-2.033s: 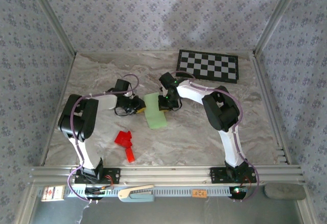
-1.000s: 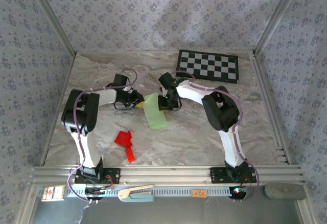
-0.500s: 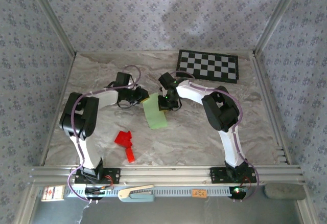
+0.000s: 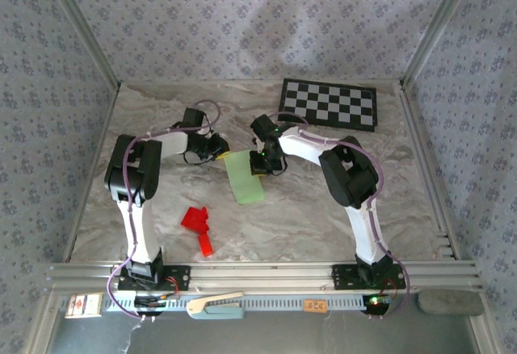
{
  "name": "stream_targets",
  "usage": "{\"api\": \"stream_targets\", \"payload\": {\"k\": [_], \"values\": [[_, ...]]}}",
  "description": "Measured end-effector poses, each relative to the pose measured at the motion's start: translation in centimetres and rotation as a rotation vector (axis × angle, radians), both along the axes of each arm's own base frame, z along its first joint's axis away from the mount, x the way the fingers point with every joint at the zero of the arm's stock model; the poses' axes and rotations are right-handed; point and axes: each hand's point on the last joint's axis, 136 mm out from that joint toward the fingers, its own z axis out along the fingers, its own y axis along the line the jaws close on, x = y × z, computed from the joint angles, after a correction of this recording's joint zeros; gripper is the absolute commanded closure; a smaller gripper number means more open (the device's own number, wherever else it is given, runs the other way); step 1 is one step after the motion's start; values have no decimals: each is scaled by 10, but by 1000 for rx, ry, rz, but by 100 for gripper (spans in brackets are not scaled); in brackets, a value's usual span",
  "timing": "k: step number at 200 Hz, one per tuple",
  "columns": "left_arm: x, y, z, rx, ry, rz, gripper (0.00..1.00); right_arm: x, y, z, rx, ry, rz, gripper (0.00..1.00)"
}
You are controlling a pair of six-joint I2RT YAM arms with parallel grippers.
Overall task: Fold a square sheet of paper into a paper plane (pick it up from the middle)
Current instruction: First fold the square sheet of paper in half at the center of the table.
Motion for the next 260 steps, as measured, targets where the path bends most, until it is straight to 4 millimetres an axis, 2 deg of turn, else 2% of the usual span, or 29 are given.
{"api": "stream_targets", "payload": {"k": [45,78,88,103,128,160,207,238,260], "values": [[1,12,6,52,-8,16,81,0,0,0,-1,0,-1,90],[-18,11,47,29,-55,49,81,0,0,0,-1,1,-2,91],[-29,3,60,9,-73,48,81,0,0,0,-1,2,-4,91],[-47,-11,67,-22,-71,32,82,0,0,0,-1,1,-4,91],[-82,-33,50,-64,12,-3,84,-1,-1,-1,-3,5,-4,91],[-115,-41,24,-70,128,-25,85,-1,-1,-1,-3,5,-4,91],[-134,-59,9,-78,181,-94,85,-2,-2,-3,-5,7,-4,91],[-143,-53,-8,-47,213,-100,86,-2,-2,-3,-5,7,-4,91],[-143,-52,-9,-53,203,-105,86,-2,-2,-3,-5,7,-4,91]]}}
